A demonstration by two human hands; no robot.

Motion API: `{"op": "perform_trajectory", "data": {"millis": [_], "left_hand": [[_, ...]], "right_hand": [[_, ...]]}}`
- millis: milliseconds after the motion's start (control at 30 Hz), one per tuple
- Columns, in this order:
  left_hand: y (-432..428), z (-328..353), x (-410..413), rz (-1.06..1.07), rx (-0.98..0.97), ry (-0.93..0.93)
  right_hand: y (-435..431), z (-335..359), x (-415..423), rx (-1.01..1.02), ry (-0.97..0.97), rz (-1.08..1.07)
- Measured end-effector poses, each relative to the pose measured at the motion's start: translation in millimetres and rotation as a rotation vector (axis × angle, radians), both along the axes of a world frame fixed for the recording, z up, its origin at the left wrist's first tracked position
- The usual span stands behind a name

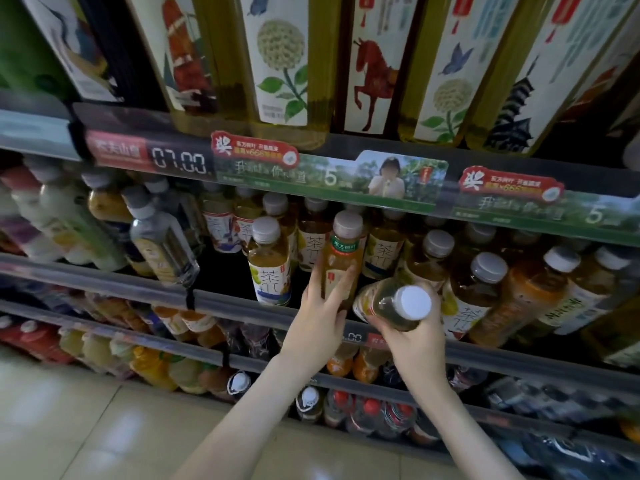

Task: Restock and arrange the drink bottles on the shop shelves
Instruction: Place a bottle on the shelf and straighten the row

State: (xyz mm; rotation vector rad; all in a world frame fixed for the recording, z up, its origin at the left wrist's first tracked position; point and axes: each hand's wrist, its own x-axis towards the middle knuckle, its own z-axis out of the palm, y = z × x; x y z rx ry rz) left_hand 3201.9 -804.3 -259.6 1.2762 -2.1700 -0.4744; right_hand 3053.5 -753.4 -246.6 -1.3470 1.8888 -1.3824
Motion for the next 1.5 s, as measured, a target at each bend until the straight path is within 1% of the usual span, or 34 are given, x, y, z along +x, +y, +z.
{"op": "perform_trajectory", "data": {"millis": [67,133,200,267,300,333,433,467,500,567,600,633,700,733,800,867,967,1067,1167,1267,1333,1433,1500], "left_hand": [[6,0,10,0.032,-0.025,0.050],[8,-3,24,0.126,-0.128,0.105],[6,-7,41,0.260,-0.239,0.169],[2,-8,54,0.354,-0.276,0.210],[0,-6,60,0.352,-0.281,0.222],[0,-3,64,0.300,-0.275,0.234],[13,11,64,-0.017,-0.178,0.215],[21,14,60,-0.078,-0.155,0.173],[27,13,55,-0.079,-0.154,0.120],[34,5,51,0.068,-0.204,0.024],[34,3,52,0.152,-0.236,0.004],[34,1,55,0.216,-0.265,0.015],[30,0,65,0.314,-0.304,0.108],[28,0,73,0.373,-0.291,0.182],[22,-3,90,0.487,-0.168,0.342],[11,-6,110,0.561,-0.043,0.463],[-12,-4,133,0.661,0.022,0.589],[-36,5,141,0.708,0.164,0.679],[-61,6,144,0.673,0.208,0.624],[-81,-1,143,0.624,0.227,0.514],[-92,-8,141,0.618,0.215,0.449],[-104,-14,139,0.637,0.169,0.418],[-108,-15,140,0.667,0.160,0.342]], "right_hand": [[6,4,0,-0.040,0.016,-0.016],[11,9,-2,-0.048,0.010,0.000],[15,16,-1,-0.022,-0.036,0.029],[17,22,5,-0.020,-0.068,0.068],[18,25,10,-0.011,-0.072,0.086],[17,28,15,0.004,-0.080,0.107],[12,35,33,0.041,-0.111,0.158],[10,36,40,0.045,-0.115,0.172],[9,38,47,0.052,-0.121,0.183],[6,41,63,0.061,-0.112,0.228],[4,42,71,0.060,-0.095,0.265],[2,44,79,0.061,-0.072,0.306],[-4,49,93,0.061,-0.034,0.409],[-8,51,98,0.067,-0.042,0.464],[-16,51,105,0.088,-0.082,0.562],[-23,48,112,0.102,-0.031,0.602],[-36,33,121,0.092,0.088,0.554],[-52,15,132,0.052,0.176,0.420],[-67,5,143,0.056,0.194,0.330],[-82,-1,149,0.120,0.190,0.295],[-90,-4,151,0.162,0.192,0.275],[-97,-6,151,0.202,0.218,0.237],[-97,-9,150,0.216,0.243,0.218]]}}
